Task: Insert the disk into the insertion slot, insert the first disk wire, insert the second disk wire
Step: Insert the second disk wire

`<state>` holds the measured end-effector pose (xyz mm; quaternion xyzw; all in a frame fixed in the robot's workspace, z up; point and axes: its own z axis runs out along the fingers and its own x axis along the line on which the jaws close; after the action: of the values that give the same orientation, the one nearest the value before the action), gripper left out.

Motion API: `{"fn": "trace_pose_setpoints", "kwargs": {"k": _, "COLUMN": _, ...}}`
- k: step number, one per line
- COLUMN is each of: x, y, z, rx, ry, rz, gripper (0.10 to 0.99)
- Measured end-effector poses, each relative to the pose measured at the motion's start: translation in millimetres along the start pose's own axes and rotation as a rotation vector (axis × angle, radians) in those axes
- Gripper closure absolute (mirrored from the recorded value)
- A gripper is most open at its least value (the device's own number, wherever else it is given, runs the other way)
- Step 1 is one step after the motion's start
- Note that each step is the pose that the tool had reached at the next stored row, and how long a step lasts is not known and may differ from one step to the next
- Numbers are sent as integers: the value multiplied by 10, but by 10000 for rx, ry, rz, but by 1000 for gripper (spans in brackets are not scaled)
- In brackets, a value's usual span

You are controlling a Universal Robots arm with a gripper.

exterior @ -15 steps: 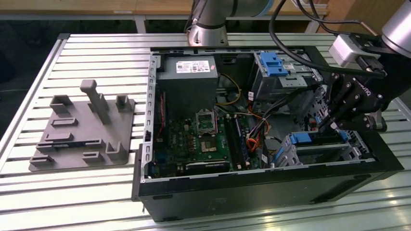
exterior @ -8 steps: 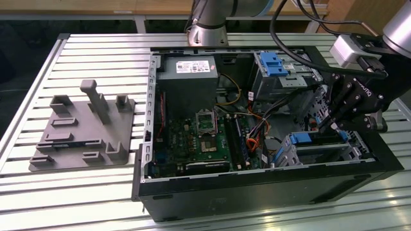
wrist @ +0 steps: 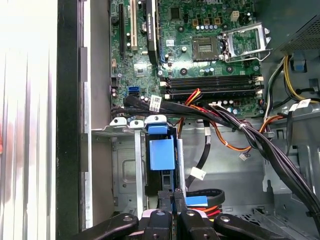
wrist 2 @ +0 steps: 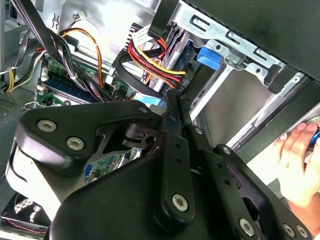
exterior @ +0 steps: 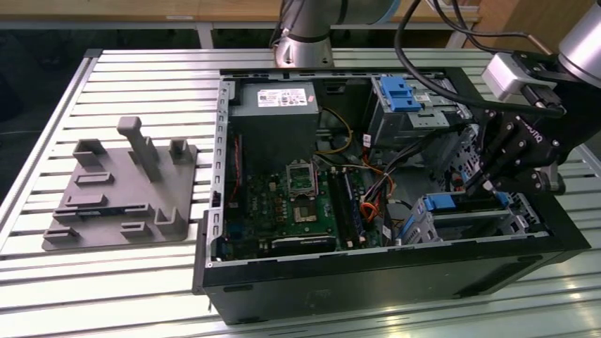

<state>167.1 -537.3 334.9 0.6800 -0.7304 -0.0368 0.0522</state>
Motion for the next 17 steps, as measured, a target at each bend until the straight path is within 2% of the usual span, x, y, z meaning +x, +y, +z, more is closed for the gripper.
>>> {"fn": "trace_pose_setpoints", "kwargs": {"k": 17, "x": 2, "y": -8, "z": 57, "rx": -2, "ry": 4, "rz": 0, "gripper": 945}}
